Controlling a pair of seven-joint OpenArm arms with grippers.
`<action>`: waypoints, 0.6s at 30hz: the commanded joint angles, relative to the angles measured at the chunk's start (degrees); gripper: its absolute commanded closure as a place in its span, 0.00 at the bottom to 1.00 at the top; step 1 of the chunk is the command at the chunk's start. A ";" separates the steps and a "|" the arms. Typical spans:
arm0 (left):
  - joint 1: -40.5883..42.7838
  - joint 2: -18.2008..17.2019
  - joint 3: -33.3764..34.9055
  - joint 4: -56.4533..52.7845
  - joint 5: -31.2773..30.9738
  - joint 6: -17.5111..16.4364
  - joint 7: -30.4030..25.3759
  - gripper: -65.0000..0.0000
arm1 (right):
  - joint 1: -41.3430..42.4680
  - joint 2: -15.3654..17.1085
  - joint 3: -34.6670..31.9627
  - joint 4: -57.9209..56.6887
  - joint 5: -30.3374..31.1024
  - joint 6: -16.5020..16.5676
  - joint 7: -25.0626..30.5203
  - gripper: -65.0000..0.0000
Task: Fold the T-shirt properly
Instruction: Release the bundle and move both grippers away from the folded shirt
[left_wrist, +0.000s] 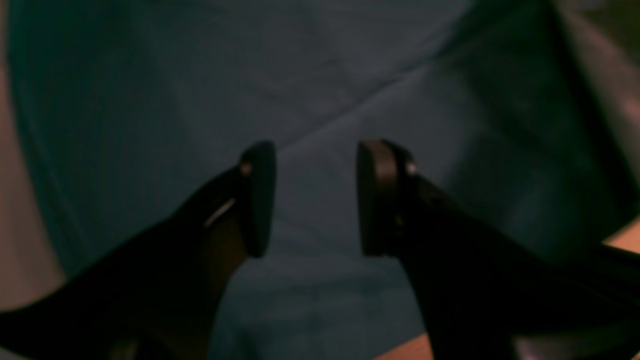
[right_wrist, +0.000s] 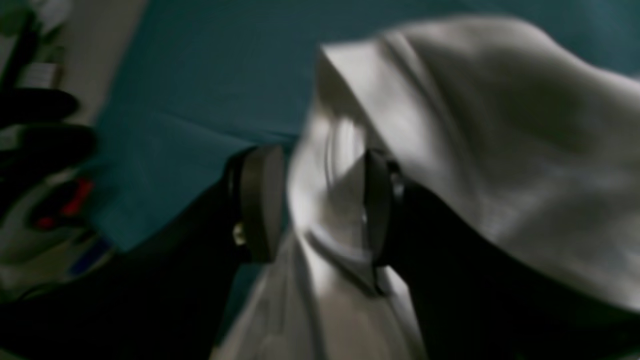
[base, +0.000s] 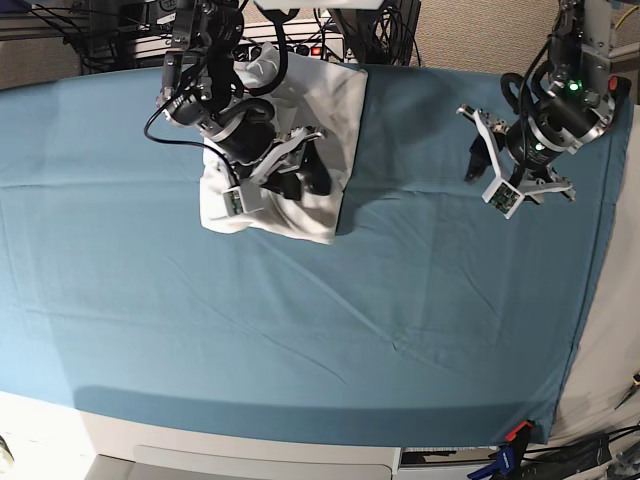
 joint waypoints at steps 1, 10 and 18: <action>-0.13 -0.63 -0.74 0.96 -1.33 -0.79 -1.14 0.61 | 0.48 -0.28 -0.22 1.18 3.37 1.64 0.90 0.59; 1.36 -0.63 -0.76 0.96 -3.10 -1.68 -1.05 0.61 | 0.48 -0.26 -0.13 8.22 18.34 12.62 -4.44 0.59; 3.87 -0.59 -0.76 0.94 -3.15 -2.45 -1.05 0.68 | -1.55 0.13 14.71 21.73 7.76 11.41 -5.60 0.60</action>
